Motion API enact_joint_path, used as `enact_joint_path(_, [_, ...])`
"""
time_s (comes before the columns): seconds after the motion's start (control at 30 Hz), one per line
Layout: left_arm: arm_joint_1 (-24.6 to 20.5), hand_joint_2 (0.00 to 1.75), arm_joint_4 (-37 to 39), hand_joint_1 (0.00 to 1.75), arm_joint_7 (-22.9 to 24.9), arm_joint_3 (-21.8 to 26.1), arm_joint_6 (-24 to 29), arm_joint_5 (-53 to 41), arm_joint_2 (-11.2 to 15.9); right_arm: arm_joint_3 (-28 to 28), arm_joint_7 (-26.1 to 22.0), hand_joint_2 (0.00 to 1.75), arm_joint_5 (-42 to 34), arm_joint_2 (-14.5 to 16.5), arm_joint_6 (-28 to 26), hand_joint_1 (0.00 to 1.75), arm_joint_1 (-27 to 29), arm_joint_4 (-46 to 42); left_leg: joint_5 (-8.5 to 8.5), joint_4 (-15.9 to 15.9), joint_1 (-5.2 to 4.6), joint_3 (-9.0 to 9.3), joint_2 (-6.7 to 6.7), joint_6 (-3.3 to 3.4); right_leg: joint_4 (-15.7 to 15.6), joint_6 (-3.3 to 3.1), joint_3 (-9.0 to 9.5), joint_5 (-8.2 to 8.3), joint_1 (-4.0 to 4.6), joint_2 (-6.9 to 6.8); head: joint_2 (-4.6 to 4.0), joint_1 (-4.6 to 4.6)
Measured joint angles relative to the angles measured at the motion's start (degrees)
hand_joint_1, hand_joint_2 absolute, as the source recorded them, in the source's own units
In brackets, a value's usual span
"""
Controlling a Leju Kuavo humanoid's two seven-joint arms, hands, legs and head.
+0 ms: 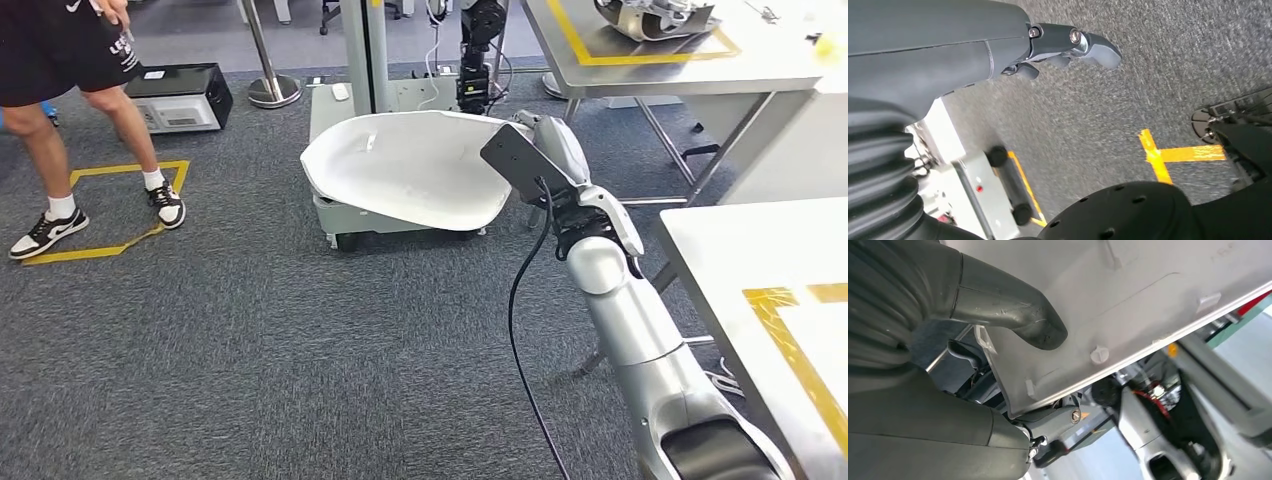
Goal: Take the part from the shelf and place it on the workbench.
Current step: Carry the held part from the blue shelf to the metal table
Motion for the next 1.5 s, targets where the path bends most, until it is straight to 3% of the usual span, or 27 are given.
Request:
enact_joint_path(0.07, [0.0, 1.75, 0.0, 0.00, 0.0, 0.0, 0.0, -0.2, 0.3, 0.1, 0.4, 1.75, 0.1, 0.0, -0.3, 1.75, 0.4, -0.2, -0.71, 0.6, -0.22, 0.03, 1.15, -0.73, -5.9, -0.43, 3.31, 1.54, 0.18, -2.19, 0.00, -0.05])
enact_joint_path(0.1, [0.0, 1.75, 0.0, 0.00, -0.1, 0.0, 0.0, -0.2, 0.5, 0.1, 0.5, 1.75, 0.2, 0.0, -0.5, 1.75, 0.7, -0.4, -0.99, 0.7, -0.38, 0.17, 1.64, -1.10, -6.8, -0.82, 3.83, 1.48, 0.32, -2.68, 0.00, -0.11])
enact_joint_path(0.17, [0.1, 1.75, 0.0, 0.00, -0.4, 0.0, 0.0, -0.2, 0.6, 0.1, 0.7, 1.75, 0.4, 0.0, -0.6, 1.75, 1.4, -0.8, -1.30, 0.5, -0.44, 0.63, 2.75, -1.76, -6.6, -1.65, 3.77, 1.55, 0.43, -1.49, 0.00, -0.25])
enact_joint_path(0.2, [0.1, 1.75, 0.0, 0.00, -0.4, 0.0, 0.0, -0.2, 0.7, 0.2, 0.7, 1.75, 0.5, 0.0, -0.6, 1.75, 1.6, -0.9, -1.64, 0.7, -0.31, 0.79, 2.44, -2.12, -6.7, -1.97, 3.78, 1.63, 0.34, -0.81, 0.00, -0.27])
enact_joint_path(0.27, [0.0, 1.75, 0.0, 0.00, -0.7, 0.0, 0.0, -0.2, 0.7, 0.2, 0.7, 1.75, 0.5, 0.0, -0.6, 1.75, 1.6, -1.2, -3.74, 3.6, -0.02, -0.41, -0.07, -2.63, -7.0, -2.63, 3.85, 1.85, 0.12, 0.48, 0.00, -0.44])
enact_joint_path(0.33, [0.0, 1.75, 0.0, 0.00, -0.9, 0.0, 0.0, -0.3, 0.6, 0.2, 0.7, 1.75, 0.5, 0.0, -0.6, 1.75, 1.8, -1.3, -7.26, 10.8, 0.10, -3.87, -2.79, -2.74, -7.0, -3.08, 3.83, 1.91, 0.22, 1.71, 0.00, -0.62])
enact_joint_path(0.37, [0.0, 1.75, 0.1, 0.00, -0.9, 0.0, 0.0, -0.3, 0.6, 0.2, 0.7, 1.75, 0.5, 0.0, -0.6, 1.75, 2.0, -1.4, -8.53, 14.5, 0.10, -5.79, -3.24, -2.66, -7.0, -3.21, 3.81, 1.90, 0.36, 2.41, 0.00, -0.63])
enact_joint_path(0.4, [0.0, 1.75, 0.1, 0.00, -0.9, 0.0, 0.0, -0.3, 0.5, 0.2, 0.7, 1.75, 0.5, -0.1, -0.6, 1.75, 2.4, -1.4, -8.76, 16.7, 0.08, -7.07, -3.46, -2.50, -7.0, -3.25, 3.81, 1.89, 0.50, 3.21, 0.00, -0.64])
enact_joint_path(0.43, [0.0, 1.75, 0.1, 0.00, -0.9, 0.0, 0.0, -0.3, 0.5, 0.2, 0.7, 1.75, 0.5, -0.1, -0.6, 1.75, 2.7, -1.5, -7.84, 16.8, 0.06, -7.42, -3.63, -2.25, -6.9, -3.27, 3.83, 1.89, 0.61, 4.05, 0.00, -0.63])
enact_joint_path(0.47, [0.0, 1.75, 0.1, 0.00, -1.0, 0.0, 0.0, -0.3, 0.4, 0.2, 0.7, 1.75, 0.5, -0.1, -0.6, 1.75, 2.9, -1.6, -5.92, 14.7, 0.02, -6.73, -3.94, -1.94, -6.9, -3.27, 3.85, 1.89, 0.67, 4.89, 0.00, -0.63])
enact_joint_path(0.53, [-0.1, 1.75, 0.1, 0.00, -1.0, 0.0, 0.0, -0.3, 0.4, 0.2, 0.6, 1.75, 0.5, -0.2, -0.6, 1.75, 3.0, -1.7, -1.71, 7.1, -0.01, -3.66, -6.37, -1.31, -6.8, -3.10, 3.80, 1.95, 0.65, 6.41, 0.00, -0.63])
enact_joint_path(0.6, [-0.2, 1.75, 0.1, 0.00, -1.0, 0.0, 0.0, -0.2, 0.2, 0.2, 0.6, 1.75, 0.6, -0.2, -0.5, 1.75, 2.9, -1.8, -0.17, 2.1, -0.05, -1.57, -8.82, -1.06, -6.7, -2.52, 3.43, 2.21, 0.39, 7.88, 0.00, -0.62])
enact_joint_path(0.63, [-0.3, 1.75, 0.1, 0.00, -0.9, -0.1, 0.0, -0.2, 0.1, 0.2, 0.5, 1.75, 0.6, -0.2, -0.4, 1.75, 2.9, -1.8, -0.30, 1.5, -0.15, -1.27, -9.18, -0.97, -6.9, -2.07, 3.20, 2.44, 0.22, 8.64, 0.00, -0.63])
enact_joint_path(0.7, [-0.5, 1.75, 0.1, 0.00, -0.7, -0.1, 0.0, -0.2, -0.3, 0.2, 0.4, 1.75, 0.7, -0.4, -0.3, 1.75, 2.9, -1.8, 0.15, 0.8, -0.23, -0.85, -7.75, -0.62, -7.2, -1.25, 2.85, 2.90, -0.06, 9.63, 0.00, -0.61])
enact_joint_path(0.77, [-0.6, 1.75, 0.1, 0.00, -0.5, -0.1, 0.0, -0.2, -0.6, 0.0, 0.2, 1.75, 0.8, -0.8, -0.1, 1.75, 2.6, -1.7, 0.79, -0.1, -0.10, -0.48, -6.15, 0.06, -5.1, -0.93, 1.65, 1.61, 0.28, 7.17, 0.00, -0.42])
enact_joint_path(0.83, [-0.6, 1.75, 0.1, 0.00, -0.3, -0.1, 0.0, -0.2, -0.7, -0.1, 0.0, 1.75, 1.0, -1.0, 0.2, 1.75, 2.1, -1.7, 0.99, -0.5, -0.19, -0.37, -4.40, 0.61, 1.4, -0.78, -1.42, -1.89, 0.57, 3.49, 0.00, -0.24])
enact_joint_path(0.9, [-0.7, 1.75, 0.1, 0.00, -0.1, -0.1, 0.0, -0.2, -0.9, -0.1, -0.4, 1.75, 1.1, -1.1, 0.3, 1.75, 1.8, -1.6, 0.87, -0.4, -0.30, -0.43, -2.60, 0.79, 7.7, -0.42, -4.23, -4.24, 0.45, 2.19, 0.00, -0.23])
enact_joint_path(0.93, [-0.7, 1.75, 0.1, 0.00, 0.0, -0.1, 0.0, -0.2, -1.0, -0.2, -0.6, 1.75, 1.1, -1.2, 0.4, 1.75, 1.8, -1.4, 0.78, -0.3, -0.28, -0.45, -1.78, 0.76, 8.3, -0.27, -4.37, -4.05, 0.36, 1.88, 0.00, -0.22])
enact_joint_path(0.97, [-0.8, 1.75, 0.1, 0.00, 0.1, -0.1, 0.0, 0.0, -1.1, -0.2, -0.7, 1.75, 1.2, -1.3, 0.4, 1.75, 1.7, -1.3, 0.66, -0.2, -0.22, -0.46, -1.00, 0.63, 6.5, -0.13, -3.23, -2.89, 0.28, 1.50, 0.00, -0.21])
enact_joint_path(1.07, [-1.3, 1.75, 0.1, 0.00, 0.1, 0.0, 0.0, 0.3, -1.3, -0.3, -1.3, 1.75, 1.3, -1.5, 0.5, 1.75, 1.1, -1.2, -0.13, 0.6, -0.29, -0.52, 1.02, -0.21, -4.5, -0.28, 3.14, 0.97, 0.36, -1.38, 0.00, -0.25])
enact_joint_path(1.13, [-1.7, 1.75, 0.0, 0.00, 0.1, 0.0, 0.0, 0.4, -1.3, -0.3, -1.4, 1.75, 1.3, -1.5, 0.5, 1.75, 0.7, -1.1, -0.65, 0.9, -0.55, -0.41, 2.05, -0.85, -6.9, -1.05, 4.45, 1.19, 0.66, -2.01, 0.00, -0.28])
enact_joint_path(1.2, [-2.1, 1.75, 0.1, 0.00, 0.1, 0.0, 0.0, 0.3, -1.4, -0.3, -1.4, 1.75, 1.4, -1.6, 0.5, 1.75, 0.6, -1.1, -0.98, 0.9, -0.46, -0.07, 2.82, -1.46, -7.0, -1.85, 4.46, 1.40, 0.65, -0.71, 0.00, -0.28])
enact_joint_path(1.27, [-2.3, 1.75, 0.1, 0.00, 0.2, 0.0, 0.0, 0.2, -1.5, -0.3, -1.4, 1.75, 1.5, -1.6, 0.4, 1.75, 0.5, -1.1, -2.37, 2.7, -0.19, -0.66, 0.94, -2.09, -7.3, -2.51, 4.58, 1.69, 0.36, 0.41, 0.00, -0.37])
enact_joint_path(1.33, [-2.3, 1.75, 0.1, 0.00, 0.3, 0.0, 0.0, -0.1, -1.5, -0.3, -1.3, 1.75, 1.7, -1.5, 0.4, 1.75, 0.5, -1.0, -5.70, 8.9, 0.05, -3.49, -2.22, -2.48, -7.5, -2.92, 4.64, 1.82, 0.19, 1.41, 0.00, -0.50])
enact_joint_path(1.4, [-2.3, 1.75, 0.2, 0.00, 0.6, 0.0, -0.1, -0.6, -1.6, -0.3, -1.2, 1.75, 1.9, -1.4, 0.2, 1.75, 0.7, -0.9, -8.24, 15.9, 0.12, -6.94, -3.33, -2.58, -7.5, -3.08, 4.63, 1.80, 0.24, 2.68, 0.00, -0.54])
enact_joint_path(1.43, [-2.4, 1.75, 0.2, 0.00, 0.7, 0.0, -0.2, -0.9, -1.6, -0.3, -1.1, 1.75, 2.0, -1.4, 0.0, 1.75, 1.0, -0.8, -8.04, 17.1, 0.13, -7.67, -3.43, -2.55, -7.4, -3.08, 4.66, 1.80, 0.26, 3.38, 0.00, -0.53])
enact_joint_path(1.5, [-2.6, 1.75, 0.2, 0.00, 0.7, -0.1, -0.5, -1.5, -1.6, -0.4, -1.0, 1.75, 2.0, -1.4, -0.4, 1.75, 1.8, -0.9, -4.56, 13.1, 0.27, -6.04, -3.90, -2.38, -7.3, -2.96, 4.74, 1.79, 0.17, 4.86, 0.00, -0.53])
